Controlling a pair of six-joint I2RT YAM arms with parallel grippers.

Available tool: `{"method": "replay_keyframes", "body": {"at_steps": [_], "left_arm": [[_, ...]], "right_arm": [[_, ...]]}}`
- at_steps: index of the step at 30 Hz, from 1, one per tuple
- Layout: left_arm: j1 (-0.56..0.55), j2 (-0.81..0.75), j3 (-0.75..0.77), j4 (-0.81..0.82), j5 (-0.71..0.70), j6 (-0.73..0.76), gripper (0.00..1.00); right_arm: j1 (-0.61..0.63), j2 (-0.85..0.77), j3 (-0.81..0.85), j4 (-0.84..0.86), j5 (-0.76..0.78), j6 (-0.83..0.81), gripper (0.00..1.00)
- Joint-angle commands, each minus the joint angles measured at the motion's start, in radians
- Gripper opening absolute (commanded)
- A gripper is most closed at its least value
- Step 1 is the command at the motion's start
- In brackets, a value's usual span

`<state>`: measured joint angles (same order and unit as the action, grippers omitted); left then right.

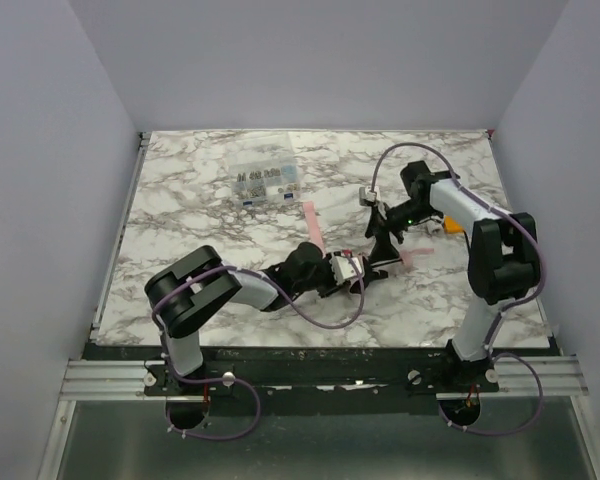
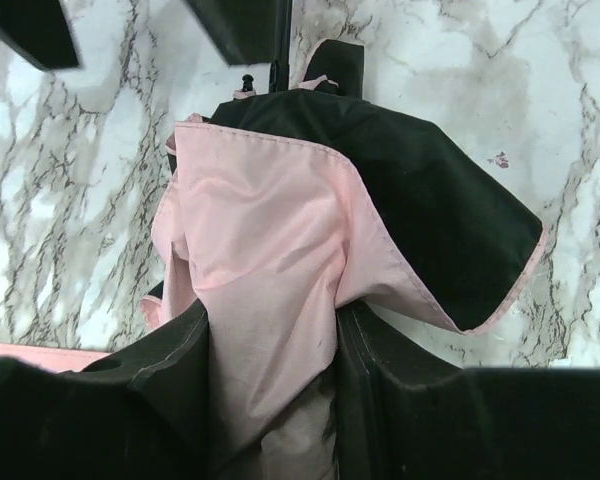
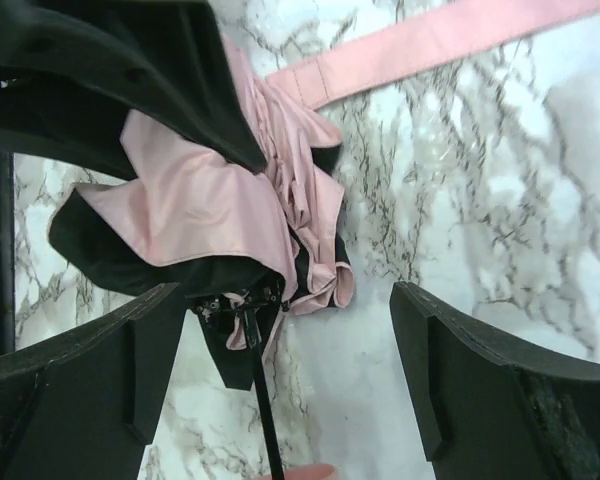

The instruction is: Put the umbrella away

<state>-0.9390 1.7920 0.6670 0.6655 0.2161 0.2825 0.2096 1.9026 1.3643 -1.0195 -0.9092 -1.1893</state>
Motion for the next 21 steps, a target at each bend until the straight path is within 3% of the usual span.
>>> {"method": "replay_keyframes", "body": {"at_steps": [1, 3, 6, 13, 17, 21], "left_arm": [[0.077, 0.108, -0.004, -0.374, 0.202, -0.079, 0.01], [0.116, 0.124, 0.045, -0.443, 0.272, -0.101, 0.01], [0.177, 0.159, 0.114, -0.531, 0.374, -0.151, 0.0], [0.241, 0.229, 0.186, -0.589, 0.494, -0.265, 0.0], [0.277, 0.276, 0.214, -0.611, 0.534, -0.331, 0.0], [0.319, 0.3, 0.212, -0.577, 0.601, -0.406, 0.0]], "right_arm": [[-0.03, -0.136, -0.078, 0.071, -0.098, -0.173, 0.95], [-0.041, -0.201, -0.132, 0.059, -0.142, -0.299, 1.0], [-0.039, -0.287, -0.254, 0.008, -0.164, -0.63, 1.0], [0.079, -0.413, -0.482, 0.531, 0.012, -0.398, 1.0], [0.2, -0.392, -0.543, 0.623, 0.172, -0.382, 0.97], [0.282, -0.358, -0.645, 0.695, 0.332, -0.394, 0.84]]}}
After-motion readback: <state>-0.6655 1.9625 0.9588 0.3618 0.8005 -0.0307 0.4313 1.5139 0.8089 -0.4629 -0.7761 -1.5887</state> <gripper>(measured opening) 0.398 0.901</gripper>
